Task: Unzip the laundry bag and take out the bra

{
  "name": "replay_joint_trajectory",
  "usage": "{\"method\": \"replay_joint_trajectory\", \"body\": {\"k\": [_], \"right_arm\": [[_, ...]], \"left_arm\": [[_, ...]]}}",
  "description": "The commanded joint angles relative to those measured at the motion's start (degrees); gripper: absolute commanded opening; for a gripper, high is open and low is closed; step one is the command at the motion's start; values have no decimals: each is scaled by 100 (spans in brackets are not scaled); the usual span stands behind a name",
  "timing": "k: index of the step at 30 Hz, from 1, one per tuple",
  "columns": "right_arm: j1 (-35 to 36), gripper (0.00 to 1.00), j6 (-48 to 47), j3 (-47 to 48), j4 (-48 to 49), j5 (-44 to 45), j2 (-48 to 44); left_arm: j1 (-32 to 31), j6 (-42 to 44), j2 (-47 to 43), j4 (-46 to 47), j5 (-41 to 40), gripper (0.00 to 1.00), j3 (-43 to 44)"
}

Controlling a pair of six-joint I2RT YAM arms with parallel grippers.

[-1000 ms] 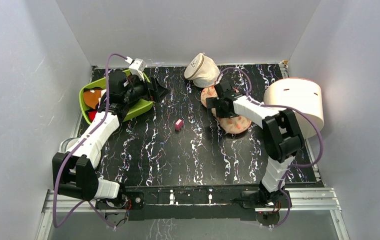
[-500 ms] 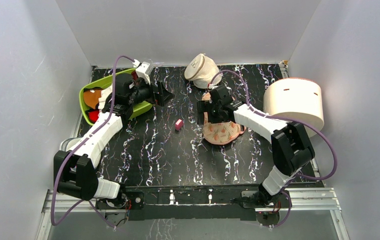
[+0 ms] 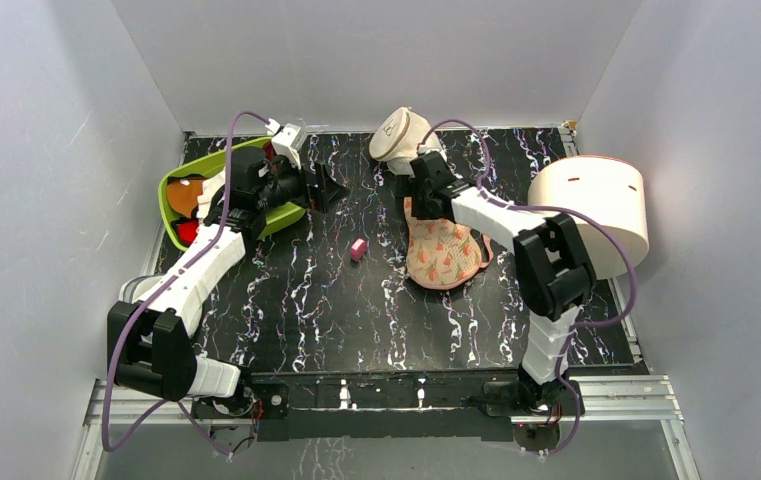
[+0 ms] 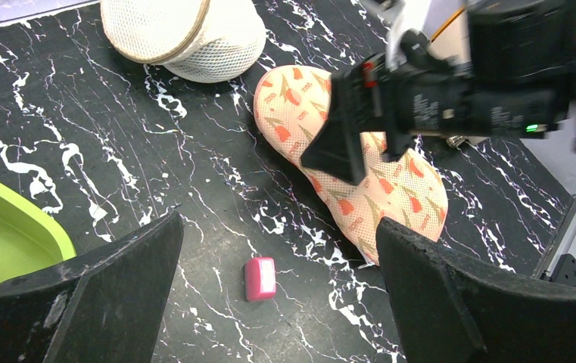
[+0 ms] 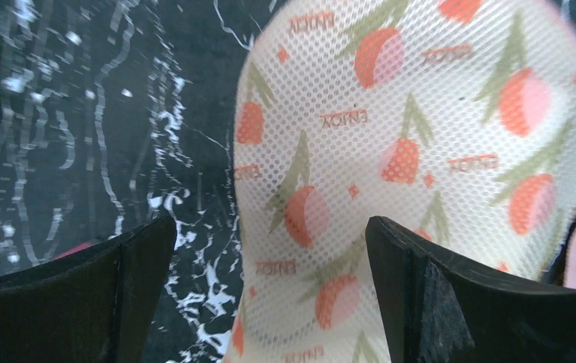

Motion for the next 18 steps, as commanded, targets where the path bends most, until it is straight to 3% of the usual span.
{"method": "replay_joint_trajectory", "body": {"k": [1, 4, 11, 18], "right_arm": [[16, 81, -40, -41, 481, -137, 122], [72, 70, -177, -414, 773, -636, 57], [458, 70, -299, -1906, 2302, -2496, -353], [918, 70, -440, -2282, 3267, -3514, -212]], "left_arm": [[-34, 92, -164, 125, 99, 98, 33], [-38, 106, -76, -3, 106, 98, 122], [-79, 137, -183, 189, -5, 98, -68], [-270, 271, -361, 332, -292, 98, -265]]}}
